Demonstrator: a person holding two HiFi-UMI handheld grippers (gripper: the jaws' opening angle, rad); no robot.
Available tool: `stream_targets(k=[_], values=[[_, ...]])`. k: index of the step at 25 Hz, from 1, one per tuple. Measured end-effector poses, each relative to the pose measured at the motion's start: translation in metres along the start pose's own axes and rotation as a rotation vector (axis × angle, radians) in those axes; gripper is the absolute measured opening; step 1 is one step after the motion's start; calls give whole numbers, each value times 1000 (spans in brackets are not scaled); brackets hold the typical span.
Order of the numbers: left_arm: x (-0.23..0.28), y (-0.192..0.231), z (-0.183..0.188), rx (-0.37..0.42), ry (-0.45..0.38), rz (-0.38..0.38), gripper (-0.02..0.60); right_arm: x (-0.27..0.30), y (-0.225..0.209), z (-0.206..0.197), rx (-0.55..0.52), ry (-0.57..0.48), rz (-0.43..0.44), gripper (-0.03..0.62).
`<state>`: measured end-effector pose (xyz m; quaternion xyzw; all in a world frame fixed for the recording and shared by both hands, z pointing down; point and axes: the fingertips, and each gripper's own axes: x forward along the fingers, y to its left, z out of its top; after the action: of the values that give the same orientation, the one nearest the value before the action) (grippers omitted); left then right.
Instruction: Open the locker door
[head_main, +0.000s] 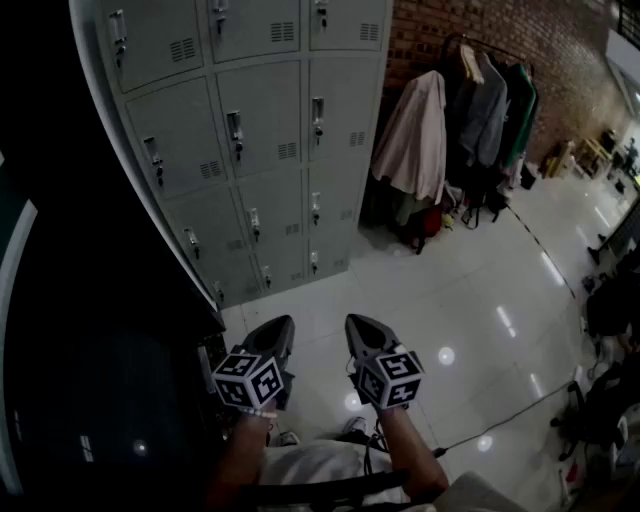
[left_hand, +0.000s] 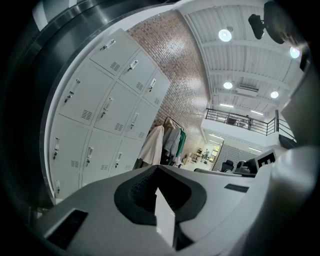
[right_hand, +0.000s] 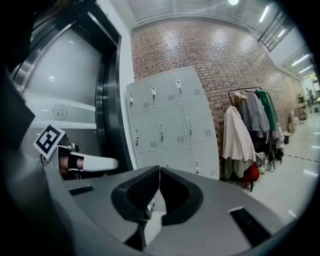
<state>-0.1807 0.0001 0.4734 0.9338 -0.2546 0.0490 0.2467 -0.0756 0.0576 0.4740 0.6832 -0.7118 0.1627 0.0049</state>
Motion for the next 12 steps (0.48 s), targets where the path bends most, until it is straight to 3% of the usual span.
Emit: stream_targets(k=[12], values=[[18, -22, -1, 4, -9, 10, -9, -8, -25, 6, 15, -6, 16, 21]])
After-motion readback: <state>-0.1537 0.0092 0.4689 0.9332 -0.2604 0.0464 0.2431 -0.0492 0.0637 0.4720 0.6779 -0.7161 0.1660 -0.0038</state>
